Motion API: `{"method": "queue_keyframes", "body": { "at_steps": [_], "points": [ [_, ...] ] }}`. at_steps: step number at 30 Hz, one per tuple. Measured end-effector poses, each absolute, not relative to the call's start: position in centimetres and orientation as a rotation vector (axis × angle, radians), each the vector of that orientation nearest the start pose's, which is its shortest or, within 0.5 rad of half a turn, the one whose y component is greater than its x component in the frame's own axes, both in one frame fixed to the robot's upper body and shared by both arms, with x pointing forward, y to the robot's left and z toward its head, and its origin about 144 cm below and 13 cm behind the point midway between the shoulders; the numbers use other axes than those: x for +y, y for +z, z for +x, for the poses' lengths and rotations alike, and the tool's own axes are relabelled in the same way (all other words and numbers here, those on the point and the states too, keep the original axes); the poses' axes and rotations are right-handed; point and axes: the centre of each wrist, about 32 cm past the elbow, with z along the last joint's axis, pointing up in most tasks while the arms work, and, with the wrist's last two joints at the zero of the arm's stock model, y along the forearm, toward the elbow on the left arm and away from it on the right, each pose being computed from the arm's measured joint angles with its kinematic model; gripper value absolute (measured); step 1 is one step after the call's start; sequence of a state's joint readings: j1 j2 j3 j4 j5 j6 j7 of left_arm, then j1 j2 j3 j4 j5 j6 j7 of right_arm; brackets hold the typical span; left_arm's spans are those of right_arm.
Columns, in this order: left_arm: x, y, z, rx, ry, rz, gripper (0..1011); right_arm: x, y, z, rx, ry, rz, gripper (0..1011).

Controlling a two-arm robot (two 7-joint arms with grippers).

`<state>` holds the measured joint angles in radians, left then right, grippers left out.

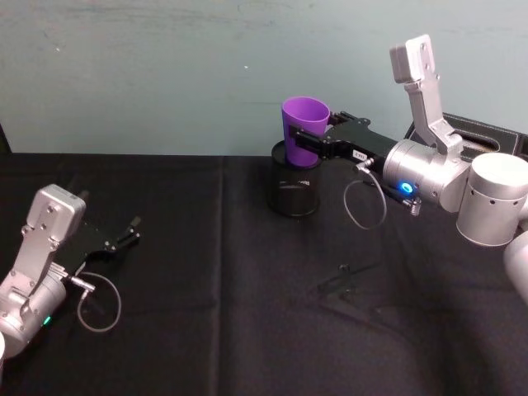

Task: Pick up one cup with a gripper and tap it against the other cup.

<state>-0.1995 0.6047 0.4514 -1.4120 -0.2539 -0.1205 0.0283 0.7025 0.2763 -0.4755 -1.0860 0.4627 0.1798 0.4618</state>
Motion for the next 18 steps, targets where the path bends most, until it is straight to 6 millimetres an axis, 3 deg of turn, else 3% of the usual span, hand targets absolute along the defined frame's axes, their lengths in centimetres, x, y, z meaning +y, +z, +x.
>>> {"method": "queue_keyframes", "body": {
  "at_steps": [18],
  "points": [
    [30.97,113.98,48.86,-0.285,1.248,0.304,1011,-22.26,124.89,62.61,0.052,-0.848,-0.099,728]
  ]
}}
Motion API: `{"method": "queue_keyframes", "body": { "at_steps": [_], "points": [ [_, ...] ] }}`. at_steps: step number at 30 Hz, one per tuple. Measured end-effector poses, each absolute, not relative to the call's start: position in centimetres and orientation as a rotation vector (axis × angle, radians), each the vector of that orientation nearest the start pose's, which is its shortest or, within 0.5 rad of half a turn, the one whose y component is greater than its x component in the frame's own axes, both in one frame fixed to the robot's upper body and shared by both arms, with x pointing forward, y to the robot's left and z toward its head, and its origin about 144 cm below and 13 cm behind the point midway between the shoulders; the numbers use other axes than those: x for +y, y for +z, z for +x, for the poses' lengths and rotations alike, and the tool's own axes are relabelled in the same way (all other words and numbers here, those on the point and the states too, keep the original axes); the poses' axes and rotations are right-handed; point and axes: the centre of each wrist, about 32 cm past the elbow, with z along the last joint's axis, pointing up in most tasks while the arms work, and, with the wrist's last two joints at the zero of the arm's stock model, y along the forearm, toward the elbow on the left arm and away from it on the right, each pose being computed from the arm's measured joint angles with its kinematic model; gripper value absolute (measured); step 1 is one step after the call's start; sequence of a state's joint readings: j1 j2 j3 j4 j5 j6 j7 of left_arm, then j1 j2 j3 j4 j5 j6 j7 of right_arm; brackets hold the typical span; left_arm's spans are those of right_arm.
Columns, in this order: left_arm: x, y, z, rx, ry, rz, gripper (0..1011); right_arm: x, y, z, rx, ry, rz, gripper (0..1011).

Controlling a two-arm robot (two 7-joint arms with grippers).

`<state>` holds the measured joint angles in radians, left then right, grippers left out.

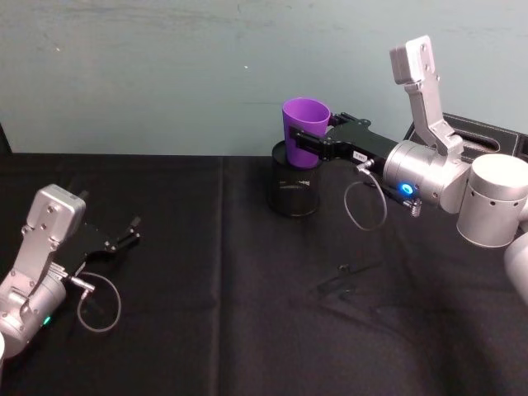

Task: Pick up one cup with a gripper and tap it against the other cup.

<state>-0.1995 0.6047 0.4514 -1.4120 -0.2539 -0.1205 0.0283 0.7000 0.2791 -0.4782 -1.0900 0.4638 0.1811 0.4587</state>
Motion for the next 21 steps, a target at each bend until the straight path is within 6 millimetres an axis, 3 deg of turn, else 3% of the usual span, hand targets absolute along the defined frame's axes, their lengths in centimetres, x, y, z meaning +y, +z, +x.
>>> {"method": "queue_keyframes", "body": {
  "at_steps": [21],
  "points": [
    [30.97,113.98,48.86,-0.285,1.248,0.304,1011,-22.28,124.86,62.57,0.053,-0.849,-0.1,729]
  ]
}}
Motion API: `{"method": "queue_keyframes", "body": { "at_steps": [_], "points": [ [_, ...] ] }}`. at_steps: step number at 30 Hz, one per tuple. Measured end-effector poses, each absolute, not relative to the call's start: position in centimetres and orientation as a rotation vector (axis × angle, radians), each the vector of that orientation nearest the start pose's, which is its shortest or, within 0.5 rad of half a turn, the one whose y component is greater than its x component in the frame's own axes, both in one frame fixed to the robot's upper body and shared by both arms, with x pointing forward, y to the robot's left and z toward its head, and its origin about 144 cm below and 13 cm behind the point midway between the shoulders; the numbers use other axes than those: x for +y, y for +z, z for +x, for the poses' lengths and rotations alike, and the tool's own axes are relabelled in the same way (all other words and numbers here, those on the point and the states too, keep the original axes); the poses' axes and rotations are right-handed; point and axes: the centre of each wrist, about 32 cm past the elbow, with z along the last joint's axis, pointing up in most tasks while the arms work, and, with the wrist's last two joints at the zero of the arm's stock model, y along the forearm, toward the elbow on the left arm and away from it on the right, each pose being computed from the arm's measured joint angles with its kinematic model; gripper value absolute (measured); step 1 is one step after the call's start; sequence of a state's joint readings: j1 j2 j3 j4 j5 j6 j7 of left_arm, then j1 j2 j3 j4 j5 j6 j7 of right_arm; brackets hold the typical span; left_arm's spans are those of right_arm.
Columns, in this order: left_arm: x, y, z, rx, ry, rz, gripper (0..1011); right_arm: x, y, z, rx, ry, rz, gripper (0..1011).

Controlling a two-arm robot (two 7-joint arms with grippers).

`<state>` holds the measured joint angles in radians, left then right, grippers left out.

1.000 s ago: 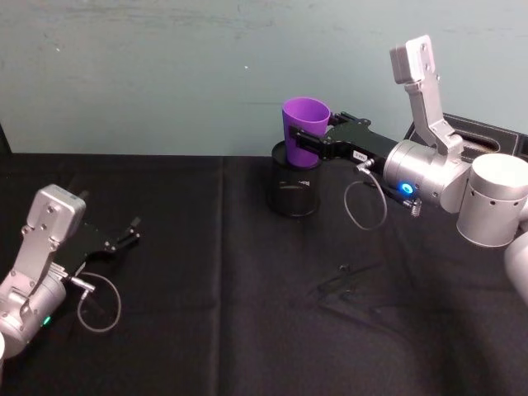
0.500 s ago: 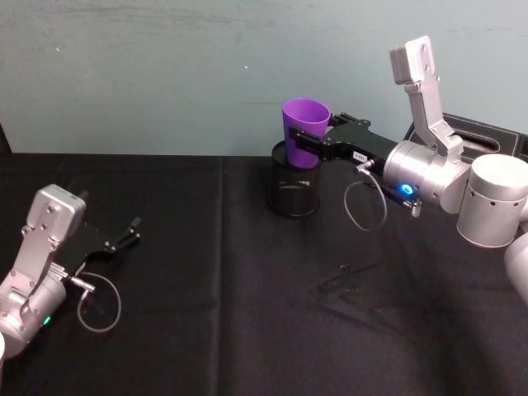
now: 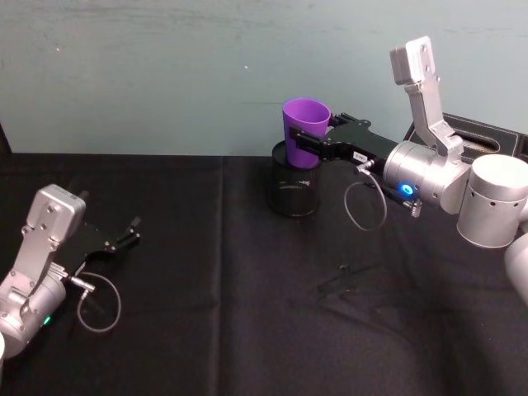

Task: Pick up one cup with a gripper and tap it against the other cup.

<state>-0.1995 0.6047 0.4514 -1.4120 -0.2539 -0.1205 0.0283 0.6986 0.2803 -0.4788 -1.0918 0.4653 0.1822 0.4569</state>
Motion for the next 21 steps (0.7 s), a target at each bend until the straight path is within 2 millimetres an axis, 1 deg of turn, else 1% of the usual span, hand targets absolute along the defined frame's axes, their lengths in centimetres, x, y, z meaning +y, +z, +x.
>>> {"method": "queue_keyframes", "body": {
  "at_steps": [21],
  "points": [
    [30.97,113.98,48.86,-0.285,1.248,0.304,1011,-22.28,124.86,62.56,0.053,-0.849,-0.1,729]
  ]
}}
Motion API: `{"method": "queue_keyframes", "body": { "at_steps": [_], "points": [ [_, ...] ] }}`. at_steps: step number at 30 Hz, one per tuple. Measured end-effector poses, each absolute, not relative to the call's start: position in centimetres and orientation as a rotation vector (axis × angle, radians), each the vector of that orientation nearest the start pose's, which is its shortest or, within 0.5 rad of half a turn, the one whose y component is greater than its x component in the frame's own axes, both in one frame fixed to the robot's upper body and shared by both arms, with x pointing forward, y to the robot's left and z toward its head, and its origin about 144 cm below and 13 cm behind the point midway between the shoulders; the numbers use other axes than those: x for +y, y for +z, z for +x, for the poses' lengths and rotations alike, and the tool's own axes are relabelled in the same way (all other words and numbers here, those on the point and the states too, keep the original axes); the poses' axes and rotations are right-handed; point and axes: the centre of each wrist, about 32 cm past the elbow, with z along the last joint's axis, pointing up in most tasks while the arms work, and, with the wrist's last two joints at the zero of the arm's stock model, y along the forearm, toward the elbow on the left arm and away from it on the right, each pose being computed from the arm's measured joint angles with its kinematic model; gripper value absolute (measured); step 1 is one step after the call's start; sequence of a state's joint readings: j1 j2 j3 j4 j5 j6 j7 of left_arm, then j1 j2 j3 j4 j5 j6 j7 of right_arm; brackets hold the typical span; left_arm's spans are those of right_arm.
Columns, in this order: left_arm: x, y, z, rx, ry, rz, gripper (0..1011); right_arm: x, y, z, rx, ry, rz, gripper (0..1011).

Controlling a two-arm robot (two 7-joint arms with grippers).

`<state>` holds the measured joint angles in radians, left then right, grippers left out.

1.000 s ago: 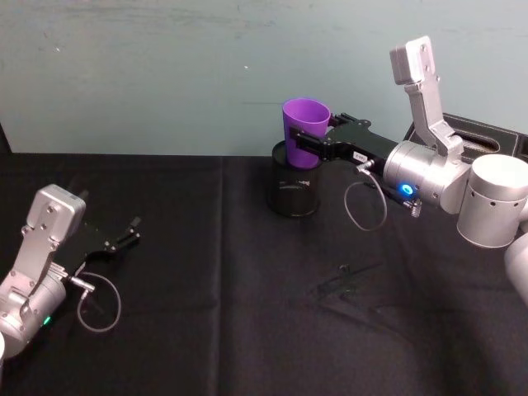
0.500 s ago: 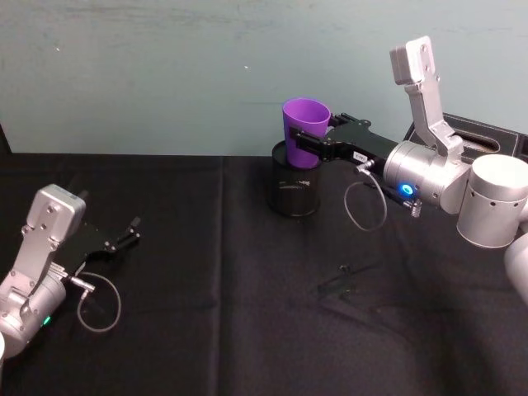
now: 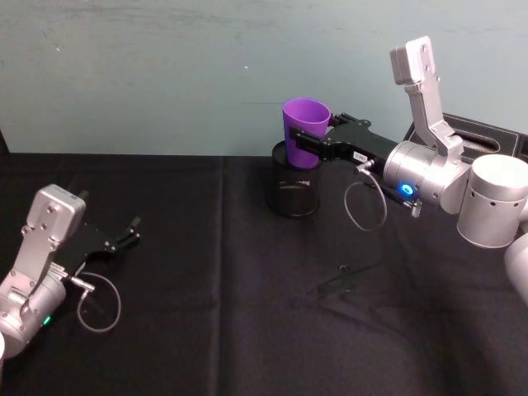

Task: Pick up one cup with a gripper and tap it against the other cup.

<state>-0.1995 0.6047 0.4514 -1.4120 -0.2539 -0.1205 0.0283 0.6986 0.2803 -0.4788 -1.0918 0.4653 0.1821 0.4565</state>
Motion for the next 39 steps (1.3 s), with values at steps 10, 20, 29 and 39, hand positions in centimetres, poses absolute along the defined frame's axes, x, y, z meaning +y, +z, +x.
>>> {"method": "queue_keyframes", "body": {
  "at_steps": [10,20,29,39],
  "points": [
    [31.0,114.0,48.9,-0.285,1.248,0.304,1011,-22.3,124.9,62.6,0.053,-0.849,-0.1,729],
    [31.0,114.0,48.9,-0.285,1.248,0.304,1012,-22.6,124.8,62.3,0.045,-0.828,-0.095,728],
    [31.0,114.0,48.9,-0.285,1.248,0.304,1011,-23.6,124.7,60.6,0.061,-0.763,-0.101,729],
    [31.0,114.0,48.9,-0.285,1.248,0.304,1011,-24.7,125.0,58.5,0.058,-0.68,-0.101,728]
  ]
}}
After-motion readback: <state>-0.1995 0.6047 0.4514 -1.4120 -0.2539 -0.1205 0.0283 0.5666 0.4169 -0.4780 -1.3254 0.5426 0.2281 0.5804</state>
